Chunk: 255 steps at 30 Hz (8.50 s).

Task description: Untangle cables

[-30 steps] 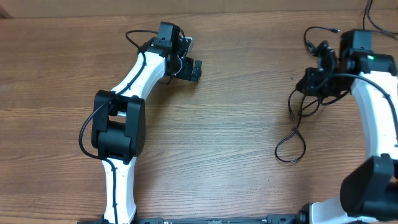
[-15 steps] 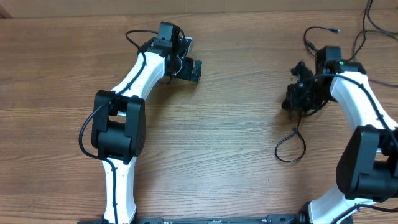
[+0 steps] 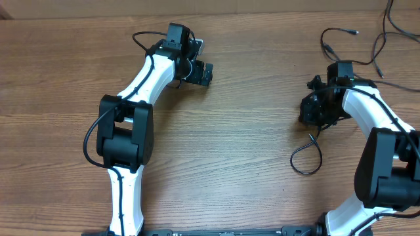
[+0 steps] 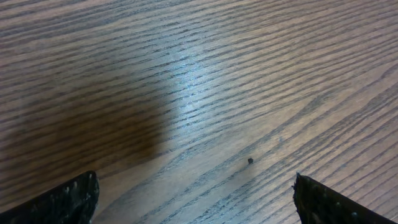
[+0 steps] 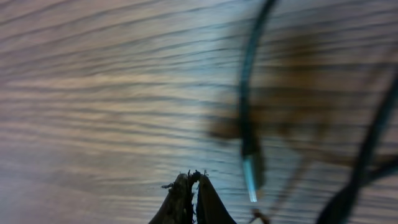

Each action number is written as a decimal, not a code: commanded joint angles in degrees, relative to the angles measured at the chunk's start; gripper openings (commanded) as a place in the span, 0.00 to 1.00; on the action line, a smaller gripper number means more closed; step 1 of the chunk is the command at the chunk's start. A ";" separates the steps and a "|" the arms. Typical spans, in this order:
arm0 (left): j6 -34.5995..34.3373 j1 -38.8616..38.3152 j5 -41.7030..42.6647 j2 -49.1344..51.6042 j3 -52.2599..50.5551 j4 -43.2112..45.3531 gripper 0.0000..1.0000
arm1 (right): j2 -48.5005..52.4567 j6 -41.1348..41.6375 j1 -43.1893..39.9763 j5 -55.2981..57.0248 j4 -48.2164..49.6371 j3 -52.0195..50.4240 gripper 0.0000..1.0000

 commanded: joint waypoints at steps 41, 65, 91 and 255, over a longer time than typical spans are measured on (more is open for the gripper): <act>-0.98 -0.39 -0.35 -0.39 1.33 0.22 1.00 | 0.85 12.72 -22.43 23.74 8.20 -0.20 0.04; -0.98 -0.39 -0.33 -0.39 1.33 2.84 1.00 | 0.72 2.05 -24.02 -5.09 -9.22 23.87 0.04; -0.98 -0.39 -0.35 -0.39 1.33 3.21 1.00 | 0.85 8.81 -4.83 9.77 -13.70 1.49 0.04; 4.57 -1.57 -4.44 -29.68 -1.70 11.54 1.00 | -4.63 7.69 9.05 5.99 -5.35 28.20 1.00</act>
